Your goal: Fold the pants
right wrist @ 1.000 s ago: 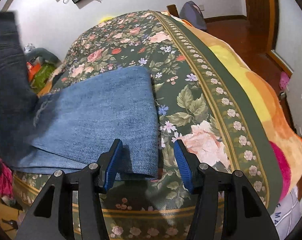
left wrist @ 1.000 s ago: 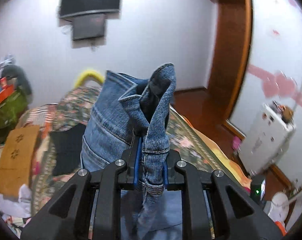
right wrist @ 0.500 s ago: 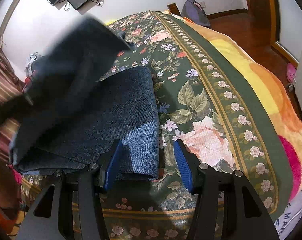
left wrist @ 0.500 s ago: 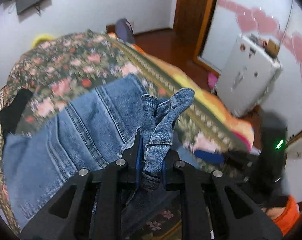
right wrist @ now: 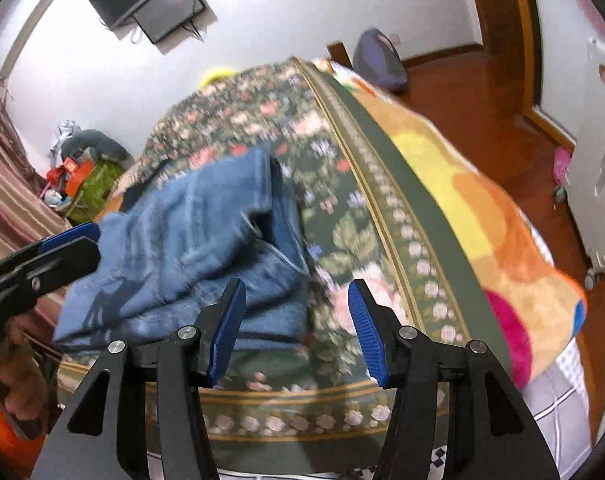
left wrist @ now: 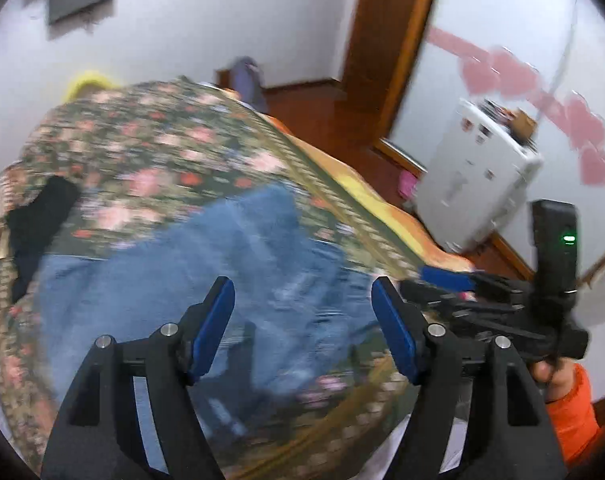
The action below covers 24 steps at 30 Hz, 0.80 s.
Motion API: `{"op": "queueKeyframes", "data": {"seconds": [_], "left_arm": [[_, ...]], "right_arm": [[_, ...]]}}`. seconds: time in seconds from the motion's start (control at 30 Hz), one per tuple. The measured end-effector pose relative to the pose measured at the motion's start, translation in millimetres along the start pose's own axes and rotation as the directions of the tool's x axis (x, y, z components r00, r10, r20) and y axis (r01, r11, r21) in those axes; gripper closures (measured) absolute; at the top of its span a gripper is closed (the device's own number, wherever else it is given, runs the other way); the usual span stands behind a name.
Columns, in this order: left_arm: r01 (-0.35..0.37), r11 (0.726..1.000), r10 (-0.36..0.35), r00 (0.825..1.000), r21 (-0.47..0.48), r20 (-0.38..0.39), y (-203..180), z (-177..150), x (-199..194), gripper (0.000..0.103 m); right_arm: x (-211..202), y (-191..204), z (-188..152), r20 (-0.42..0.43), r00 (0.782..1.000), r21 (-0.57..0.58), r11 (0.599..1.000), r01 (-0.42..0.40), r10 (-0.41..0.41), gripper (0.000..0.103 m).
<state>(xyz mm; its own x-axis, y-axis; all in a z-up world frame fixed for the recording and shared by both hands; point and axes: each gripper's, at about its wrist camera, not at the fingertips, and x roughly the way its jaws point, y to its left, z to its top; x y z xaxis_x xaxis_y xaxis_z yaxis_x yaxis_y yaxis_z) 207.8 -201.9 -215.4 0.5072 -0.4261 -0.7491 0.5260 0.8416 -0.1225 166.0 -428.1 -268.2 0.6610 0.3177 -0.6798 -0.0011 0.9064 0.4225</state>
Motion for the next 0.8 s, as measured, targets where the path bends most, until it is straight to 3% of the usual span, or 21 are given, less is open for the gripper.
{"op": "queueKeyframes", "data": {"seconds": [0.07, 0.17, 0.4, 0.53, 0.7, 0.8], "left_arm": [[-0.075, 0.997, 0.075, 0.997, -0.012, 0.006, 27, 0, -11, 0.033], [-0.209, 0.977, 0.208, 0.978, -0.037, -0.024, 73, -3, -18, 0.033], [-0.378, 0.925, 0.374, 0.923, -0.031, -0.091, 163, 8, 7, 0.033], [-0.378, 0.926, 0.376, 0.918, 0.010, -0.127, 189, 18, 39, 0.033], [-0.325, 0.945, 0.328, 0.935, 0.042, -0.138, 200, 30, 67, 0.033], [-0.309, 0.948, 0.318, 0.931, 0.076, -0.180, 204, 36, 91, 0.033]], "right_arm": [[0, 13, 6, 0.021, 1.000, -0.029, 1.000, -0.012, 0.013, 0.053], [16, 35, 14, 0.029, 0.999, -0.066, 0.997, -0.029, 0.031, 0.053], [71, 54, 0, -0.086, 0.996, -0.068, 0.997, -0.036, 0.030, 0.053], [71, 50, -10, -0.075, 0.997, -0.065, 0.997, -0.034, 0.029, 0.053], [53, 49, -12, -0.080, 0.996, -0.023, 0.999, 0.030, -0.032, 0.052], [39, 45, -21, -0.085, 0.996, 0.029, 0.999, 0.030, -0.027, 0.051]]}}
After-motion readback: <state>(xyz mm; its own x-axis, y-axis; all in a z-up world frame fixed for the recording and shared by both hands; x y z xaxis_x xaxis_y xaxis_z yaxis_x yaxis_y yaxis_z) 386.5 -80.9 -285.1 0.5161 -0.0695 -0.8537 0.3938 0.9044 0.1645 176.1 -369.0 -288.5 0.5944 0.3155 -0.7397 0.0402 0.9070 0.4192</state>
